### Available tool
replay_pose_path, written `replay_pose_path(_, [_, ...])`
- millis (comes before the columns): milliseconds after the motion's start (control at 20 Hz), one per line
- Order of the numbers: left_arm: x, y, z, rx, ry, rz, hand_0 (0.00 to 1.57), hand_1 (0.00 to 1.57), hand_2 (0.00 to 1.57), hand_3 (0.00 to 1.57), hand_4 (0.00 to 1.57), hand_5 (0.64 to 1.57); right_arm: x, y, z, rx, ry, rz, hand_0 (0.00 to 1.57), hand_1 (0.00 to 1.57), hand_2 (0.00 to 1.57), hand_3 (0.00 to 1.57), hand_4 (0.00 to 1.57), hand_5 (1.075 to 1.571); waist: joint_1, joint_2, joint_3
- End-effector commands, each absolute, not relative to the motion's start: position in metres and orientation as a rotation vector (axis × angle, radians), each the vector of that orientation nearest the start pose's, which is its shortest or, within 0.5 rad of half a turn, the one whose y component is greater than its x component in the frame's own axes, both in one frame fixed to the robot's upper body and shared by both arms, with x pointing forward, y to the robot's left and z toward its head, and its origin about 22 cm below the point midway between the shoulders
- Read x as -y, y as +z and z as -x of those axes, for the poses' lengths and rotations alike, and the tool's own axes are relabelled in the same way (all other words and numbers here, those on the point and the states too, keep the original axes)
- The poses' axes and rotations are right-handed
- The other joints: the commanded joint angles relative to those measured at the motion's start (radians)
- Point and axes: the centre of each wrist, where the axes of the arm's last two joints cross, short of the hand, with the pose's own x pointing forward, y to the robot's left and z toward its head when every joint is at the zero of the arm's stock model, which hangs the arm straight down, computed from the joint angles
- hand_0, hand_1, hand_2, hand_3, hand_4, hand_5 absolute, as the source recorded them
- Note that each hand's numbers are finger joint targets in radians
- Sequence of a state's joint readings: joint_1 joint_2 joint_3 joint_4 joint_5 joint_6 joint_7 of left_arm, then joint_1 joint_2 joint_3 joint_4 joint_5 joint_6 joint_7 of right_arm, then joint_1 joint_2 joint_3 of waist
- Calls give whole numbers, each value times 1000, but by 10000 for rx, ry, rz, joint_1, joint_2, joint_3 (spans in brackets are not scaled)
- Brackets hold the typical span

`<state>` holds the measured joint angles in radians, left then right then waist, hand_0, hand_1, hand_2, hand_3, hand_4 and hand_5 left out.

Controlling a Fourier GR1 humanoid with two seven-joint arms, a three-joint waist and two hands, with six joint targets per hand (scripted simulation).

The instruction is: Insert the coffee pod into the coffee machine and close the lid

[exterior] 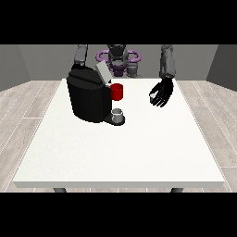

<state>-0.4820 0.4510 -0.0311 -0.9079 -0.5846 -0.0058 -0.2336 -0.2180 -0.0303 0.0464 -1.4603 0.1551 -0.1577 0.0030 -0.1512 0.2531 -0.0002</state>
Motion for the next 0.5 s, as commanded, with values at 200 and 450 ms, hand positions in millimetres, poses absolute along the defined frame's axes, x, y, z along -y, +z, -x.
replay_pose_path(200, [-319, 14, -356, 13474, -11998, -7680, 757, 757, 950, 811, 339, 1571, 196, 18, -303, 16528, 1330, 1841, 0, 0, 0, 0, 0, 1571, 262, -57, 4])
replay_pose_path(450, [-320, 11, -361, 11923, -12650, -7577, 757, 757, 928, 769, 348, 1571, 199, 2, -304, 16224, 1340, 1692, 0, 0, 0, 0, 0, 1571, 298, -280, 6])
